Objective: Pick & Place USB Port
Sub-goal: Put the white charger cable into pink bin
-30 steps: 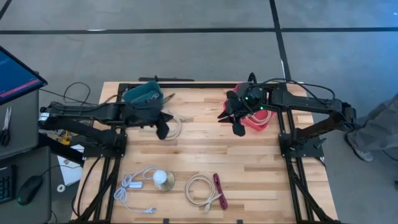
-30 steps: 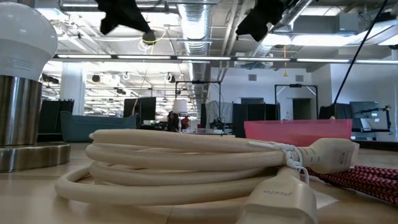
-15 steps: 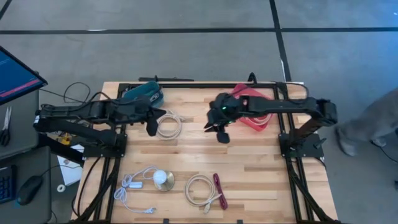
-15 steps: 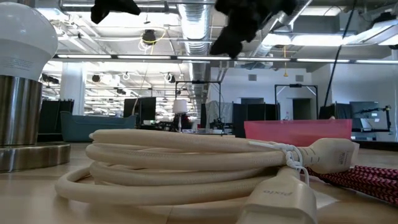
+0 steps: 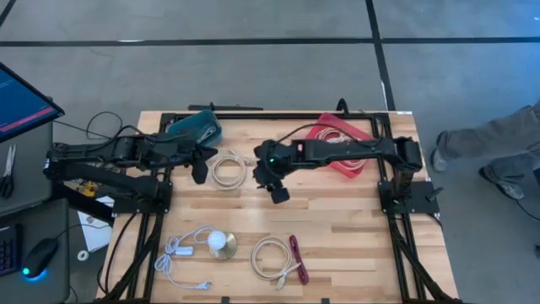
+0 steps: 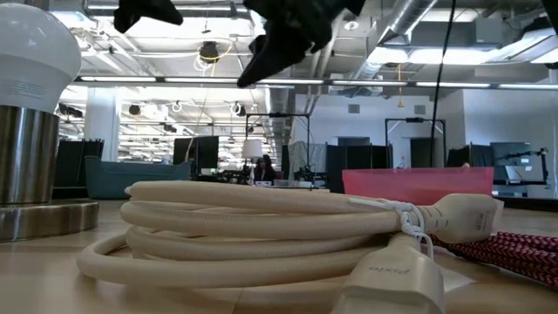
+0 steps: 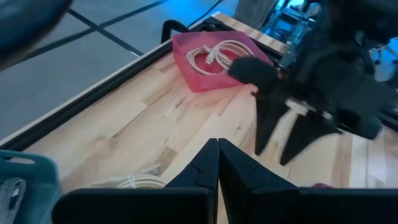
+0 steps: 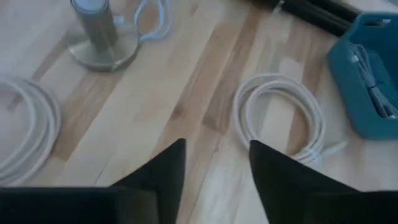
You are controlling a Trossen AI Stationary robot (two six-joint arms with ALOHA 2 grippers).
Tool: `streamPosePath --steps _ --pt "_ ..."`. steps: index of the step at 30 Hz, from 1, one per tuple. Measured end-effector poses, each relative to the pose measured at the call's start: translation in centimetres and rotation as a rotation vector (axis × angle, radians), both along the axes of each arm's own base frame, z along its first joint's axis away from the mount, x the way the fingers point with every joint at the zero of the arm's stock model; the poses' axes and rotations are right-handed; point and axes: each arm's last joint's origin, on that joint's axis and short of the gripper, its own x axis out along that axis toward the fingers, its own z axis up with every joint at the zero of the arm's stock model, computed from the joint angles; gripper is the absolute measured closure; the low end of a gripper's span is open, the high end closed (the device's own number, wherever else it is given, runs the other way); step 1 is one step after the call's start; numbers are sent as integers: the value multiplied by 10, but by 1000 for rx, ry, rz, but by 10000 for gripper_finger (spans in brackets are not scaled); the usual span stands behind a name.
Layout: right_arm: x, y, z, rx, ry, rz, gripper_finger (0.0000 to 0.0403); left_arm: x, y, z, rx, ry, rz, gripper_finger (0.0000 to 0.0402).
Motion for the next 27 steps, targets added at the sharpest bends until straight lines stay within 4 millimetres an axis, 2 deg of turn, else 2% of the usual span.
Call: streamPosePath --steps 2,4,8,12,14,19,23,27 --pt "12 3 -5 -37 -10 17 203 -5 0 2 4 -7 7 394" --pt "15 5 -14 -56 41 31 182 -8 1 4 4 -23 8 396" --pt "28 4 -26 -55 67 30 166 -18 1 7 4 -42 11 395" --pt "40 -1 -44 -51 125 23 170 -26 2 10 5 -71 14 395" --pt "50 -3 -48 -52 106 18 179 -30 2 12 4 -85 14 396" --pt "60 -8 -57 -29 159 -17 200 -33 2 13 3 -93 14 394" --pt "64 -14 -42 -3 117 -66 214 -33 2 3 -8 9 15 396" --pt "57 -25 -12 7 38 -132 228 -32 2 -13 -42 182 47 393"
